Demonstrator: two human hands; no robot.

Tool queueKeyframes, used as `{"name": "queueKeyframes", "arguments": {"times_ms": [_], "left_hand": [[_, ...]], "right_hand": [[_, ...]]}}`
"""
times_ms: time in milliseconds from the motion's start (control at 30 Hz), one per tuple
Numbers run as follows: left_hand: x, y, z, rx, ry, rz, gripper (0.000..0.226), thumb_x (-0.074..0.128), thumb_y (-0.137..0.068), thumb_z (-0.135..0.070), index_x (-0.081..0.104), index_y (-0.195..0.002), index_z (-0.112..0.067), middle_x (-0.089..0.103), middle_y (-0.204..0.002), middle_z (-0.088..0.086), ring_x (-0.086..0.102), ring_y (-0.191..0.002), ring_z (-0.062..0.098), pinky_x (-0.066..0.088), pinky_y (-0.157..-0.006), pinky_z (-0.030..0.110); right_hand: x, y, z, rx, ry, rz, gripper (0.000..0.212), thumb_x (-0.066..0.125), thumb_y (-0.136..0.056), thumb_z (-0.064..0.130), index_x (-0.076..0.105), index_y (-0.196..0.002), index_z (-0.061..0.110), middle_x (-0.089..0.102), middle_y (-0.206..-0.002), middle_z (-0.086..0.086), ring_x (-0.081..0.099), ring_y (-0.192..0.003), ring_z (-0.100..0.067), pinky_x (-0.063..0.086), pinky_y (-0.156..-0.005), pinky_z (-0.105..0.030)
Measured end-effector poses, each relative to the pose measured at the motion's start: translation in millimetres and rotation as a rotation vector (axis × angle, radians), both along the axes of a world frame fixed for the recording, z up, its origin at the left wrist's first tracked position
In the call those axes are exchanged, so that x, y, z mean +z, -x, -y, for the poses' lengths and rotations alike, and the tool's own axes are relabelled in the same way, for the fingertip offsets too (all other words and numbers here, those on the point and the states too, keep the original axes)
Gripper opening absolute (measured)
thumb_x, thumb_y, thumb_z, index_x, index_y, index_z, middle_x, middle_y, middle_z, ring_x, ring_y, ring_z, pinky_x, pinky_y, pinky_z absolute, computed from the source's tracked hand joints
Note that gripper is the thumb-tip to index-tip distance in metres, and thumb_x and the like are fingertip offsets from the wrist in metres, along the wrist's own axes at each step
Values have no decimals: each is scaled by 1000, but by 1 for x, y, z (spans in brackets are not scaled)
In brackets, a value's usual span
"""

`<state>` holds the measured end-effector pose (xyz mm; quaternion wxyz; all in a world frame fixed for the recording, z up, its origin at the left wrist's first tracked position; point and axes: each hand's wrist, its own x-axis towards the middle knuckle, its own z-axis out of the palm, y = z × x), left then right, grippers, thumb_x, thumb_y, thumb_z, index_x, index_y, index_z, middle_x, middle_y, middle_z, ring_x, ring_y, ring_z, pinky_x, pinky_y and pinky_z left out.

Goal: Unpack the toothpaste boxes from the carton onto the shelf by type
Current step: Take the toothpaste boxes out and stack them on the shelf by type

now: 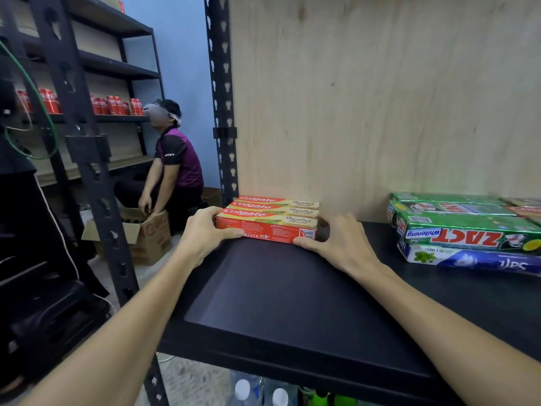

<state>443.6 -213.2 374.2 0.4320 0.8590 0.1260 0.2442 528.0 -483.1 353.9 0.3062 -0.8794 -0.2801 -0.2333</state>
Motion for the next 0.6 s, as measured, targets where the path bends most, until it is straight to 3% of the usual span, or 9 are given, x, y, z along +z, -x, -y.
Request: {"name": "queueKeyframes", "arguments": {"times_ms": [300, 600], "left_hand": [[0, 1, 0, -13, -35, -7, 60, 91, -71, -33, 68, -124, -18, 74, -107, -4, 67, -99, 10, 50, -88, 27], [-2, -1, -3, -38, 2, -34, 64, 91, -71, -33, 66, -129, -20, 74, -109, -7, 68, -102, 10, 54, -97, 35]], "right_hand": [[-2, -2, 0, 52, -63, -73, 72, 64, -62, 81, 65, -122, 41, 74, -103, 20, 67, -100, -11, 53, -92, -43], [-1, 0, 0, 73, -118, -194, 75, 65, -55, 84, 67, -119, 44, 74, -101, 24, 68, -100, -6, 50, -99, -45]]}}
